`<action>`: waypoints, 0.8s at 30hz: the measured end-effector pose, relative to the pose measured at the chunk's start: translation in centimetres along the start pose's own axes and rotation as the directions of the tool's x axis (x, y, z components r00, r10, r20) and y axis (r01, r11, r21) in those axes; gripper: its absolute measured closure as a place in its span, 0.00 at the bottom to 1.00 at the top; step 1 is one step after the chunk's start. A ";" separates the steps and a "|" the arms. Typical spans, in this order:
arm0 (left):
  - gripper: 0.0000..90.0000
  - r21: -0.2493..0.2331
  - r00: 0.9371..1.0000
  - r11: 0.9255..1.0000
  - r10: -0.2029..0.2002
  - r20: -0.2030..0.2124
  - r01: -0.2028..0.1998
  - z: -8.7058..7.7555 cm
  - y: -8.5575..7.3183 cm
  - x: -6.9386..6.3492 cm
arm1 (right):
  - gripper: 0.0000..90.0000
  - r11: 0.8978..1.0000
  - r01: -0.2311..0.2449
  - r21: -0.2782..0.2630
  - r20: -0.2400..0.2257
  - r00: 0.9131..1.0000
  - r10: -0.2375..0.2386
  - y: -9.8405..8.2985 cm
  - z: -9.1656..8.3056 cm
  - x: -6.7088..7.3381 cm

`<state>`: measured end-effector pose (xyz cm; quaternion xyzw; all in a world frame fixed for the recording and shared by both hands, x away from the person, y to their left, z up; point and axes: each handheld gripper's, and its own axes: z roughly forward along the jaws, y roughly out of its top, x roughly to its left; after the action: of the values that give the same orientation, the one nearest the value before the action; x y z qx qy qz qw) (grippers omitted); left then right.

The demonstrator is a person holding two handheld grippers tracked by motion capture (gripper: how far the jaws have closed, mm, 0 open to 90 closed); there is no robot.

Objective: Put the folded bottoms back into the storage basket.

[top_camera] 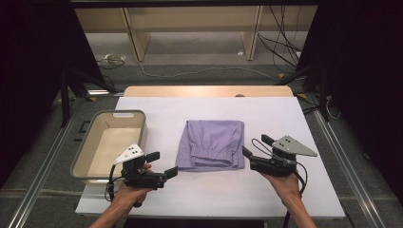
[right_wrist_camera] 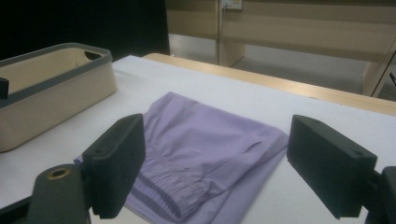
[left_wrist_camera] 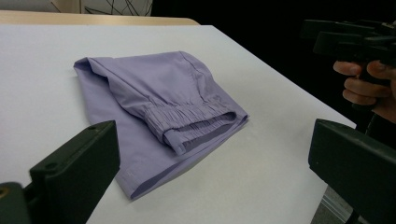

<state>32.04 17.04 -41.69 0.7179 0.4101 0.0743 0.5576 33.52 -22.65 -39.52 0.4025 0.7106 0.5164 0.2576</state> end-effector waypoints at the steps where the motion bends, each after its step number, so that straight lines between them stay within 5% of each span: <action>1: 0.02 0.000 1.000 1.000 0.000 0.000 0.000 0.0 0.0 0.0 | 0.23 1.000 -0.003 0.002 0.001 1.000 0.003 0.0 0.0 -0.1; 8: 0.02 0.052 0.999 0.998 -0.030 -0.024 0.032 1.2 -0.2 0.2 | 0.23 1.000 -0.025 0.016 0.007 1.000 0.025 0.1 0.8 -1.2; 13: 0.02 0.104 0.990 0.984 -0.141 -0.027 0.143 2.6 -0.7 0.8 | 0.23 0.999 -0.027 0.027 0.018 0.999 0.026 0.1 1.6 -2.0; 24: 0.02 0.167 0.969 0.956 -0.230 -0.086 0.242 4.3 -1.0 1.9 | 0.23 0.996 -0.053 0.066 0.040 0.998 0.050 -0.1 3.3 -3.6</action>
<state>35.23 15.19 -44.83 0.7076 0.5158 -0.0058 0.4828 38.02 -23.98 -40.86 0.4390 0.7118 0.4909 0.2443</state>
